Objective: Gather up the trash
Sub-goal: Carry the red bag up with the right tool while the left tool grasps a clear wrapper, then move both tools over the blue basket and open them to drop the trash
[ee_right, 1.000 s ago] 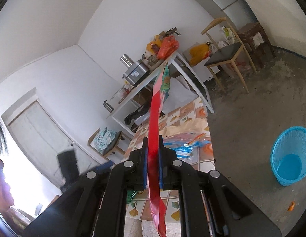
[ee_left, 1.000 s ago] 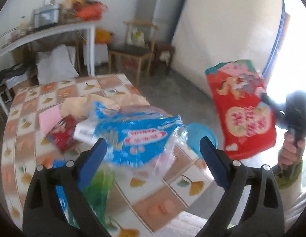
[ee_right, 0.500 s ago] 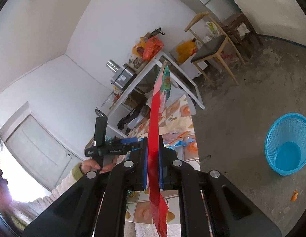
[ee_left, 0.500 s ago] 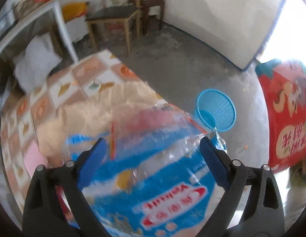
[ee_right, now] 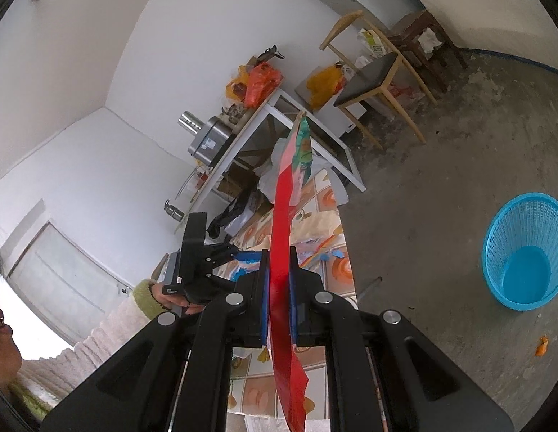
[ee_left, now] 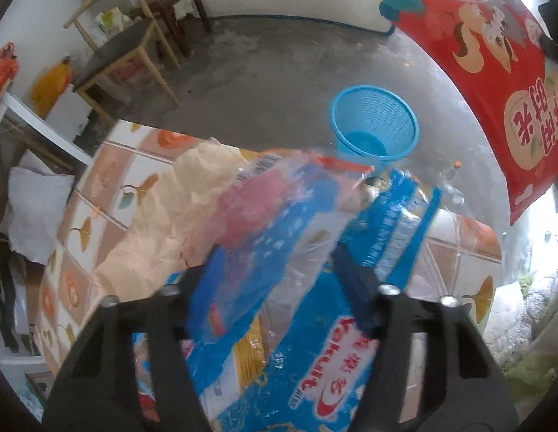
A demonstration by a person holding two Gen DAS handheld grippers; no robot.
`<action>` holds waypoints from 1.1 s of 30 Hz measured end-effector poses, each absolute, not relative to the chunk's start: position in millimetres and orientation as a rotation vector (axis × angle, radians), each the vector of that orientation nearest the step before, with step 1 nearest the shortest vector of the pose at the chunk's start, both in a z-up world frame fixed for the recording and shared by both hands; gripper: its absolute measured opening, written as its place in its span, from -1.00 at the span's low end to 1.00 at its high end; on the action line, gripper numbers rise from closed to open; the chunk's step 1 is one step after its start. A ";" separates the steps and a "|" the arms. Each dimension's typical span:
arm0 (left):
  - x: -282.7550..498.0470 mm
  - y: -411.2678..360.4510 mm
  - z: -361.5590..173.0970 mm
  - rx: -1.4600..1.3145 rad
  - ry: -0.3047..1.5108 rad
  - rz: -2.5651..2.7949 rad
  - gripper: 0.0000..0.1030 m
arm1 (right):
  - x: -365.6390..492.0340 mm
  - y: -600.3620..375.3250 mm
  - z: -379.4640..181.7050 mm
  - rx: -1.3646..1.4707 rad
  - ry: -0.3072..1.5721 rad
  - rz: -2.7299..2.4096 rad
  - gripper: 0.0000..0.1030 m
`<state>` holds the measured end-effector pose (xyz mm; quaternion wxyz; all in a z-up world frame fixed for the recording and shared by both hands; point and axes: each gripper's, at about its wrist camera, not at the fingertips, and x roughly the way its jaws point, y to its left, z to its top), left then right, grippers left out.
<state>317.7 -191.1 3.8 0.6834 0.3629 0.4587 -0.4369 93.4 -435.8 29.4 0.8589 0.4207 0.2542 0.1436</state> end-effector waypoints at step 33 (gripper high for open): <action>325.1 -96.9 95.2 0.284 0.920 -0.789 -0.97 | 96.6 -436.5 30.1 0.887 0.537 0.303 -0.83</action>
